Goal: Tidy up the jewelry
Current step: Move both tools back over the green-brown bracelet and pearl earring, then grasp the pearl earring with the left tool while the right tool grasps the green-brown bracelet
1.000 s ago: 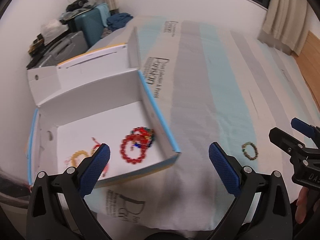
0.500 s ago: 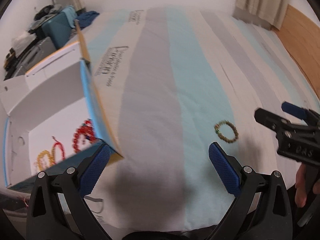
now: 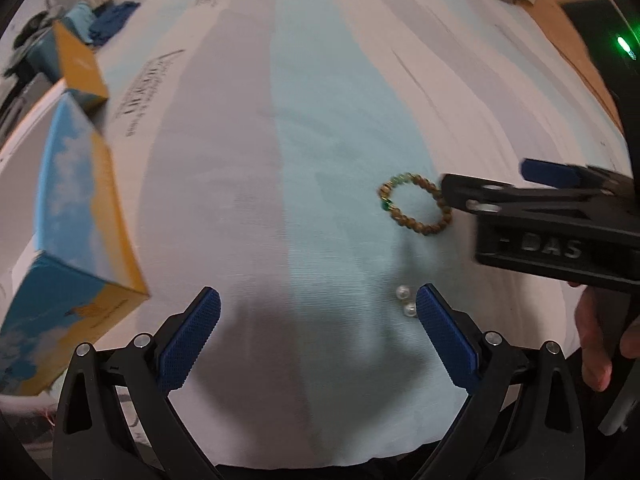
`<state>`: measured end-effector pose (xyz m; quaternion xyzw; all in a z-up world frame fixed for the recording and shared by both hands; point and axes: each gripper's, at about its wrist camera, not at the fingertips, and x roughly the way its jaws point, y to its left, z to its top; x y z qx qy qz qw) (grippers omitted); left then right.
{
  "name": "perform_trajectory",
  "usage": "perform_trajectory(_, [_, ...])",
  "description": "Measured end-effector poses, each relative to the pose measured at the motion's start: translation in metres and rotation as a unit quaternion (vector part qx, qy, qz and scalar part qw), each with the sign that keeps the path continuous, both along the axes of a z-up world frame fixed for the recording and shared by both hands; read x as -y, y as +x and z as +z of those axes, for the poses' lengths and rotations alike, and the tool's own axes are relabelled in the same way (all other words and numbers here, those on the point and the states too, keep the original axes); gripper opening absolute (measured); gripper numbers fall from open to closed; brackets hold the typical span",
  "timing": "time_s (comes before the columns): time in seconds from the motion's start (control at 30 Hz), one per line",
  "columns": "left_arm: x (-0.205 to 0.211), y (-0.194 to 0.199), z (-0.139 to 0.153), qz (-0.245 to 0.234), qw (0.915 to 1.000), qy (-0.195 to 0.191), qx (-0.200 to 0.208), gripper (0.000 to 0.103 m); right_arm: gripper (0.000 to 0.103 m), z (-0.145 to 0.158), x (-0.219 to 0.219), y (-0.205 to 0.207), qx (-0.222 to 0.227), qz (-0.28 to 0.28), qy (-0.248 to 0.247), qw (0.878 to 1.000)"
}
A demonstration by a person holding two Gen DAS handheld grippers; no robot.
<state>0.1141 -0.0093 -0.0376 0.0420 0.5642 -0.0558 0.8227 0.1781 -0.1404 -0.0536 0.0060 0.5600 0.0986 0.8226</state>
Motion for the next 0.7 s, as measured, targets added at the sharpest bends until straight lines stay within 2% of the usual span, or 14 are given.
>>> perform_trajectory(0.13, [0.016,0.005,-0.018,-0.014,0.9997,-0.004,-0.018,0.095,0.091,-0.018,-0.005,0.012,-0.029,0.006,0.001,1.000])
perform_trajectory(0.2, [0.021,0.009,-0.028,-0.019,0.9993,-0.010,-0.031,0.090,0.088,-0.026,-0.009,0.017,-0.040,0.007,-0.001,0.999])
perform_trajectory(0.37, [0.027,0.015,-0.048,-0.018,0.9984,-0.014,-0.051,0.084,0.080,-0.042,-0.010,0.026,-0.059,0.012,-0.002,0.998])
perform_trajectory(0.43, [0.026,0.017,-0.055,-0.013,0.9982,-0.014,-0.057,0.078,0.073,-0.048,-0.008,0.028,-0.065,0.010,-0.003,0.998])
perform_trajectory(0.57, [0.027,0.019,-0.065,-0.007,0.9982,-0.010,-0.058,0.073,0.062,-0.058,-0.002,0.031,-0.066,0.003,-0.001,0.998])
perform_trajectory(0.7, [0.030,0.017,-0.067,-0.015,0.9986,0.004,-0.050,0.054,0.048,-0.060,0.003,0.031,-0.059,0.001,-0.009,0.998])
